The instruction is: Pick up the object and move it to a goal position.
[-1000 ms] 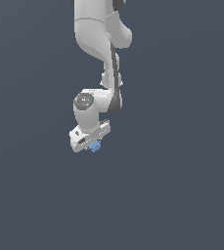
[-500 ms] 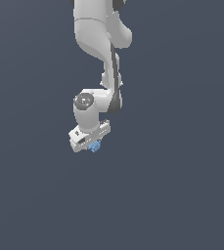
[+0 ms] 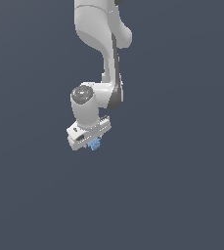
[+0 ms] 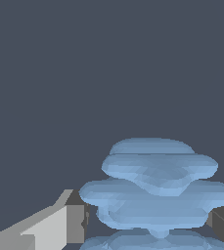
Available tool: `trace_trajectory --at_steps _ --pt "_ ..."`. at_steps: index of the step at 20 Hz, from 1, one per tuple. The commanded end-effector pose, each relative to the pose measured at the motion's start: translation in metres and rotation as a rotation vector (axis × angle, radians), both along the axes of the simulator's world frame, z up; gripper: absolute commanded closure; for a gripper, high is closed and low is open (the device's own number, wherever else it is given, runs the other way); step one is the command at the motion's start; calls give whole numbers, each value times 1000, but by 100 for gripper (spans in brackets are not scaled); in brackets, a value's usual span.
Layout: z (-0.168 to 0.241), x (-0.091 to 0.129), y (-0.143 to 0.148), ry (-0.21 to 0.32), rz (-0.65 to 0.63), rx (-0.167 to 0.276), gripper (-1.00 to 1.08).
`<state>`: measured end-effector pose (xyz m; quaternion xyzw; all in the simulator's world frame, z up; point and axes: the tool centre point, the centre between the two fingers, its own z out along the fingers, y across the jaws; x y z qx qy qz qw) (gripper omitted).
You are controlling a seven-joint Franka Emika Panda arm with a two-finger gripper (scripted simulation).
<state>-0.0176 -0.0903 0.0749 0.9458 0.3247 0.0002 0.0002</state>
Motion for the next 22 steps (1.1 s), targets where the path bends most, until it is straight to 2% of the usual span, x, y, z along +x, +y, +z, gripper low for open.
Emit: trace_trajectory --at_steps 1,22 --pt "18 4 2 -1 1 0 108" --pt "219 56 19 0 1 1 108"
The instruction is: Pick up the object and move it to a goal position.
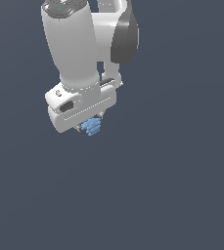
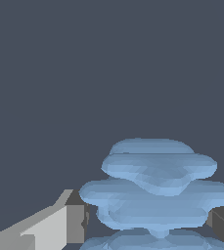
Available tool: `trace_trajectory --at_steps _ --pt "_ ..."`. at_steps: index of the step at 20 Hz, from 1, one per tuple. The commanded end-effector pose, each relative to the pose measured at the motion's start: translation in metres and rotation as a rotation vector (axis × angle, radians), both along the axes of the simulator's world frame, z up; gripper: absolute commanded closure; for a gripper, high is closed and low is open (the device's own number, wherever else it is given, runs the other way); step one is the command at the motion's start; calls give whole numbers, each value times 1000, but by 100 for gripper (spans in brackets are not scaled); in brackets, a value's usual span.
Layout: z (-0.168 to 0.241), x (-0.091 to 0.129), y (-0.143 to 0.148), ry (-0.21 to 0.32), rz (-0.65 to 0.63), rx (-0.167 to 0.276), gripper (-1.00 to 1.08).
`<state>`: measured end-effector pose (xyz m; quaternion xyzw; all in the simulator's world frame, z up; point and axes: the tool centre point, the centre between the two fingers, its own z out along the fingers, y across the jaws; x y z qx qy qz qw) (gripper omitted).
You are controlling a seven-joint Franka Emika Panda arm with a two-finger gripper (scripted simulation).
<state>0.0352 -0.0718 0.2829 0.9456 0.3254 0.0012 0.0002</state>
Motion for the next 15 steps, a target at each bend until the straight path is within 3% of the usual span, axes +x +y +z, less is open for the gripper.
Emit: trace_trajectory --at_steps 1,15 --pt "17 5 1 2 -1 0 108" --pt "54 18 4 2 -1 0 108"
